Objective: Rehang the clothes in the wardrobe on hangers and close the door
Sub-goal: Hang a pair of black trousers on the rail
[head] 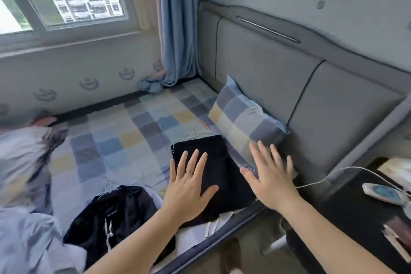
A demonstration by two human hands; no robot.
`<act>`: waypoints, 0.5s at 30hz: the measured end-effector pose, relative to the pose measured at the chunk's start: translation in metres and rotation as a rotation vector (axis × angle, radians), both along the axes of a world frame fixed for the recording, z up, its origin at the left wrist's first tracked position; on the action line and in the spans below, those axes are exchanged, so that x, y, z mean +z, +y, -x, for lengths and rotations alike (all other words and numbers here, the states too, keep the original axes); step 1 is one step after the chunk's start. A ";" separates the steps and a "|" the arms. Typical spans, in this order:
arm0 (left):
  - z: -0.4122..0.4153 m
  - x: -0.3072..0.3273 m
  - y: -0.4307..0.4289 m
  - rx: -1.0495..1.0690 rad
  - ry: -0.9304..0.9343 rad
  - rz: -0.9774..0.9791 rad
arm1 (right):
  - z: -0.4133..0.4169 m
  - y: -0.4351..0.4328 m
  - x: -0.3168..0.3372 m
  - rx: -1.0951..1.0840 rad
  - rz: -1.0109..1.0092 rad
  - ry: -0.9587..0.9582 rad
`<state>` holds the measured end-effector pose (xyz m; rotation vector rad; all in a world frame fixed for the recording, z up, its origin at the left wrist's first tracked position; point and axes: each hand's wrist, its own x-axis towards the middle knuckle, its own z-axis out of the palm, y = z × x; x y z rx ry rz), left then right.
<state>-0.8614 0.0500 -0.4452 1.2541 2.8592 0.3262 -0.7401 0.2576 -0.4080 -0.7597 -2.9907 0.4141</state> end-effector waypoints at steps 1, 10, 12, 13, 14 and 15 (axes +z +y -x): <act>0.014 -0.005 0.007 0.033 -0.018 0.013 | 0.018 0.010 -0.006 0.017 0.017 -0.020; 0.120 -0.054 0.076 0.259 -0.242 0.081 | 0.151 0.102 -0.063 0.148 0.157 -0.216; 0.141 -0.070 0.085 0.320 -0.305 0.082 | 0.175 0.117 -0.081 0.180 0.174 -0.263; 0.151 -0.080 0.089 0.349 -0.336 0.086 | 0.187 0.123 -0.092 0.194 0.180 -0.286; 0.161 -0.090 0.092 0.376 -0.365 0.090 | 0.198 0.129 -0.103 0.205 0.187 -0.307; 0.170 -0.101 0.094 0.401 -0.395 0.096 | 0.209 0.135 -0.114 0.211 0.193 -0.328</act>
